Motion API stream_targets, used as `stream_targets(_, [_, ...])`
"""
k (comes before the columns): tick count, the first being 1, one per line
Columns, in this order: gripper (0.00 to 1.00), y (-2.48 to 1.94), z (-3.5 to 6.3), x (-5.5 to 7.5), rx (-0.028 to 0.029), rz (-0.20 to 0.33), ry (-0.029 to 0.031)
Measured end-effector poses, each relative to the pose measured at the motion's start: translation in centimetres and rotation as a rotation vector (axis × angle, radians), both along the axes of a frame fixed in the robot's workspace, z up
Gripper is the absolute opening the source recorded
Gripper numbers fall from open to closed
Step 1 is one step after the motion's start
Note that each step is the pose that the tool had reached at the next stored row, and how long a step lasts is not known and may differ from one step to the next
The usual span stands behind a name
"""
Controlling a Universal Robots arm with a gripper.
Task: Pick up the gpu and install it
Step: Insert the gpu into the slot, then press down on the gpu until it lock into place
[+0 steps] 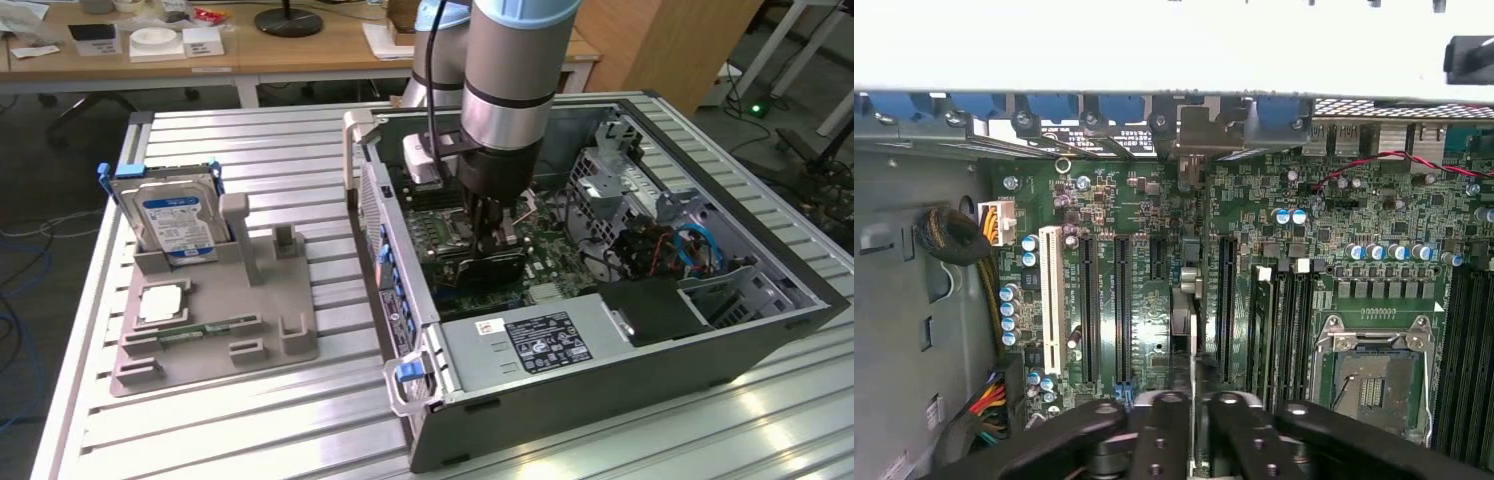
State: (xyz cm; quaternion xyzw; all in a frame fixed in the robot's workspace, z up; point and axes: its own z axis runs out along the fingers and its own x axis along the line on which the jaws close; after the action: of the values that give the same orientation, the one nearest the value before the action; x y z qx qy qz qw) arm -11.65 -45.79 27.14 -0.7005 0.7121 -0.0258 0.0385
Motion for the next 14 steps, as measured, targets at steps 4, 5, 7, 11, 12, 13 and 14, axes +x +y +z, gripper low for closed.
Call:
stream_targets(4, [0.11, 0.00, 0.00, 0.00, 0.0000, 0.000, 0.0000])
stream_targets(5, [0.11, 0.00, 0.00, 0.00, 0.0000, 0.000, 0.0000])
stream_targets(7, [0.11, 0.00, 0.00, 0.00, 0.0000, 0.000, 0.0000])
stream_targets(11, [0.11, 0.00, 0.00, 0.00, 0.0000, 0.000, 0.0000])
stream_targets(12, [0.11, 0.00, 0.00, 0.00, 0.0000, 0.000, 0.0000])
stream_targets(13, [0.11, 0.00, 0.00, 0.00, 0.0000, 0.000, 0.0000])
stream_targets(14, [0.11, 0.00, 0.00, 0.00, 0.0000, 0.000, 0.0000])
